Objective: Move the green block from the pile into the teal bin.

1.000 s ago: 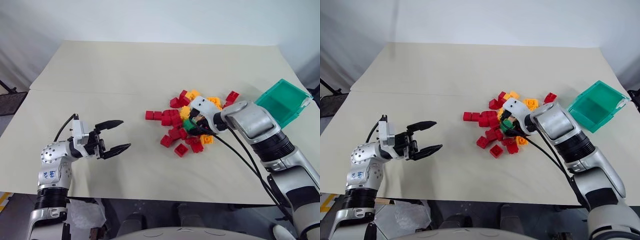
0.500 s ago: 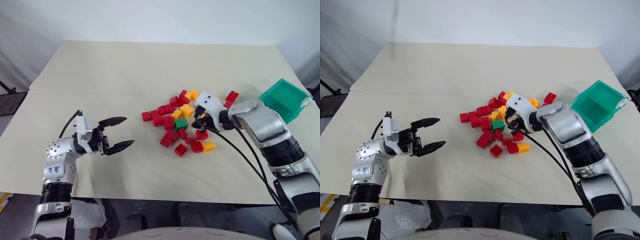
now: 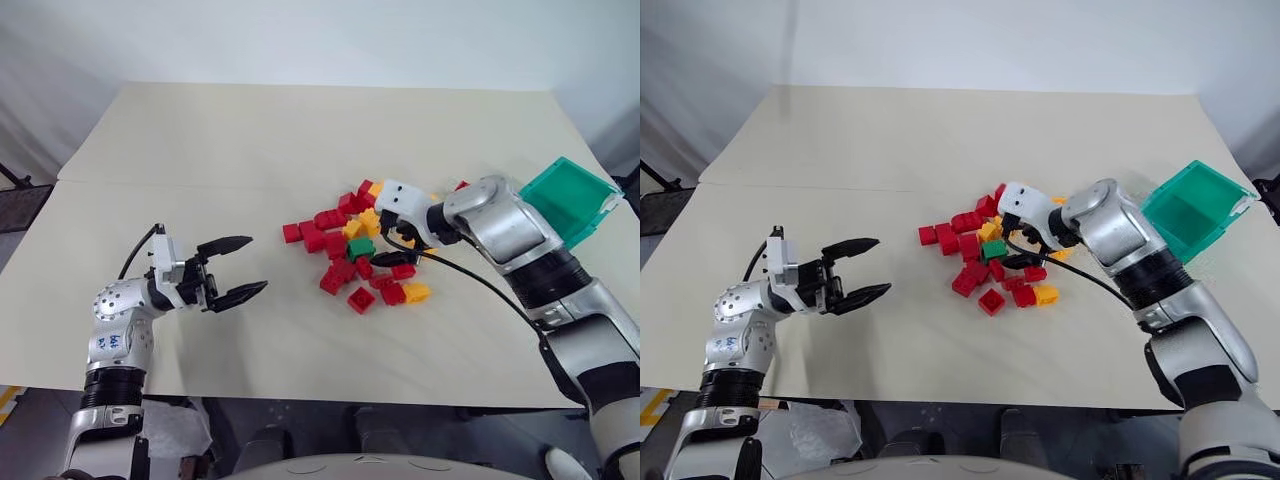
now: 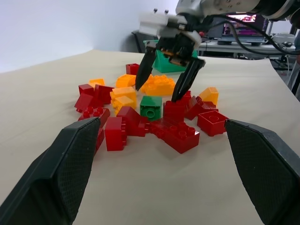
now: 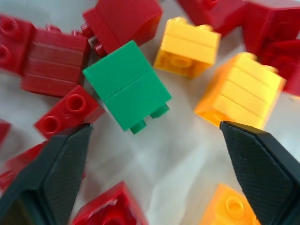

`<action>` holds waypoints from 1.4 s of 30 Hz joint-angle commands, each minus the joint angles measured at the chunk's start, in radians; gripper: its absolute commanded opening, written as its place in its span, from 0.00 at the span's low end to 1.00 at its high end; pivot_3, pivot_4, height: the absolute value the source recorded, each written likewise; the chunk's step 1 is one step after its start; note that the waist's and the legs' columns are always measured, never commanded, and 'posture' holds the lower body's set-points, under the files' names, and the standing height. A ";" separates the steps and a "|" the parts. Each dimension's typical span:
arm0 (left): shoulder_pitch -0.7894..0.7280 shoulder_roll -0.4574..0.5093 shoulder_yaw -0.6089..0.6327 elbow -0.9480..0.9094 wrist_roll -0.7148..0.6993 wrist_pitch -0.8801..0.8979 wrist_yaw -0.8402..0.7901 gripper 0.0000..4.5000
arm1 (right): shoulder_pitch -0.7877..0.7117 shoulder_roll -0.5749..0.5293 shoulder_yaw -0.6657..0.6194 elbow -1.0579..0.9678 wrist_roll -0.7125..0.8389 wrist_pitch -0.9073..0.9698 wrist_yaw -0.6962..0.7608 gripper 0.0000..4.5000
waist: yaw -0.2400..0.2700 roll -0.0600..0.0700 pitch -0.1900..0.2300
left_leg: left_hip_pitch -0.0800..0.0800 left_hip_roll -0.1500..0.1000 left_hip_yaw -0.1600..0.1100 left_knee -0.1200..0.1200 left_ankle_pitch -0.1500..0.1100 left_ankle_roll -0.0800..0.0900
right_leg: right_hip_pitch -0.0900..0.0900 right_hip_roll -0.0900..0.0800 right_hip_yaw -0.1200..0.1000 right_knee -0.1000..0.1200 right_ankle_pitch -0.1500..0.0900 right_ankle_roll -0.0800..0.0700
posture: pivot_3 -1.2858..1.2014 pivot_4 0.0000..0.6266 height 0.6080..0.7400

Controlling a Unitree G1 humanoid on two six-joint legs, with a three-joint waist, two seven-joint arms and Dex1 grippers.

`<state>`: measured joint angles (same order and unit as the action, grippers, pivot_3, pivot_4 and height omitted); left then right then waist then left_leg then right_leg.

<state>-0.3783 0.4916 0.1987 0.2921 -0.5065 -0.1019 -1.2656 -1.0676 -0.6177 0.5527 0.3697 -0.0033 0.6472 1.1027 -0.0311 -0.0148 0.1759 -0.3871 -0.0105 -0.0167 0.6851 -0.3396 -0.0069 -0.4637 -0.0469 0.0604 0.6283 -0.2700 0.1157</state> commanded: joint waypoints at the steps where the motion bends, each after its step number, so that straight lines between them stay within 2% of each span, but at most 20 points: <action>1: 0.014 0.011 0.018 -0.049 -0.017 -0.009 0.012 1.00 | -0.045 0.024 0.004 0.069 -0.046 -0.108 0.042 1.00 | 0.000 0.000 0.000 | 0.000 0.000 0.000 0.000 0.000 0.000 | 0.000 0.000 0.000 0.000 0.000 0.000 | 0.52 0.24 1.00; 5: 0.044 0.017 0.032 -0.080 -0.021 -0.006 0.030 1.00 | -0.087 0.090 -0.001 0.147 -0.059 -0.207 0.095 1.00 | -0.007 0.000 0.000 | 0.000 0.000 0.000 0.000 0.000 -0.001 | 0.000 0.000 0.000 0.000 0.000 0.000 | 0.52 0.24 1.00; 11: 0.071 0.017 0.037 -0.109 -0.022 -0.002 0.047 1.00 | -0.113 0.129 -0.001 0.224 -0.097 -0.247 0.145 1.00 | -0.006 0.000 0.000 | 0.000 0.000 0.000 0.000 0.001 -0.001 | 0.000 0.000 0.000 0.001 0.000 0.000 | 0.52 0.24 1.00; 15: 0.074 0.017 0.036 -0.117 -0.022 0.001 0.054 1.00 | -0.117 0.141 -0.013 0.231 -0.109 -0.243 0.162 0.79 | -0.003 0.000 0.000 | 0.000 0.000 0.000 0.000 0.001 -0.001 | 0.000 0.000 -0.001 0.001 0.000 0.000 | 0.52 0.24 1.00; 21: 0.050 0.010 0.021 -0.103 -0.016 0.002 0.056 1.00 | -0.101 0.115 -0.050 0.195 -0.126 -0.212 0.144 0.33 | -0.003 0.000 0.000 | 0.000 0.000 0.000 0.000 0.001 -0.001 | 0.000 0.000 -0.001 0.001 0.000 0.000 | 0.52 0.24 1.00; 23: 0.043 0.007 0.016 -0.105 -0.016 0.006 0.056 1.00 | -0.094 0.106 -0.075 0.168 -0.118 -0.200 0.140 0.33 | -0.002 0.000 0.000 | 0.000 0.000 -0.001 0.000 0.001 -0.001 | 0.000 0.000 -0.001 0.001 0.000 0.000 | 0.52 0.24 1.00; 31: -0.022 -0.042 -0.059 -0.140 -0.011 0.057 0.072 1.00 | 0.046 -0.028 -0.320 -0.133 -0.022 0.010 0.046 0.33 | 0.005 0.000 0.000 | 0.000 -0.001 -0.001 0.000 0.001 -0.001 | 0.000 -0.002 -0.001 0.001 0.000 0.000 | 0.52 0.24 1.00; 37: -0.141 -0.093 -0.148 -0.126 0.058 0.088 0.139 1.00 | 0.184 -0.088 -0.577 -0.338 0.020 0.127 -0.170 0.33 | 0.010 0.000 0.000 | 0.000 -0.002 -0.001 0.000 0.001 0.000 | 0.000 -0.001 -0.001 0.002 0.000 0.000 | 0.52 0.24 1.00; 40: -0.264 -0.152 -0.226 -0.058 0.134 0.092 0.188 1.00 | 0.248 -0.122 -0.757 -0.347 -0.010 0.161 -0.367 0.33 | 0.016 0.000 0.000 | 0.000 -0.003 0.000 0.001 0.001 0.000 | 0.000 -0.001 0.000 0.003 0.000 0.000 | 0.52 0.24 1.00; 42: -0.328 -0.191 -0.251 -0.004 0.166 0.071 0.210 1.00 | 0.288 -0.133 -0.817 -0.337 -0.029 0.135 -0.464 0.33 | 0.029 0.000 0.000 | 0.000 -0.005 0.000 0.001 0.002 0.001 | 0.000 0.000 0.000 0.004 0.001 0.001 | 0.52 0.24 1.00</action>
<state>-0.6752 0.3126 -0.0362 0.2609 -0.3689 -0.0104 -1.0775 -0.7914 -0.7340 -0.1963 0.0503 -0.0177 0.7934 0.7216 -0.0023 -0.0145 0.1757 -0.3872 -0.0156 -0.0163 0.6865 -0.3372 -0.0056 -0.4635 -0.0466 0.0603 0.6323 -0.2693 0.1165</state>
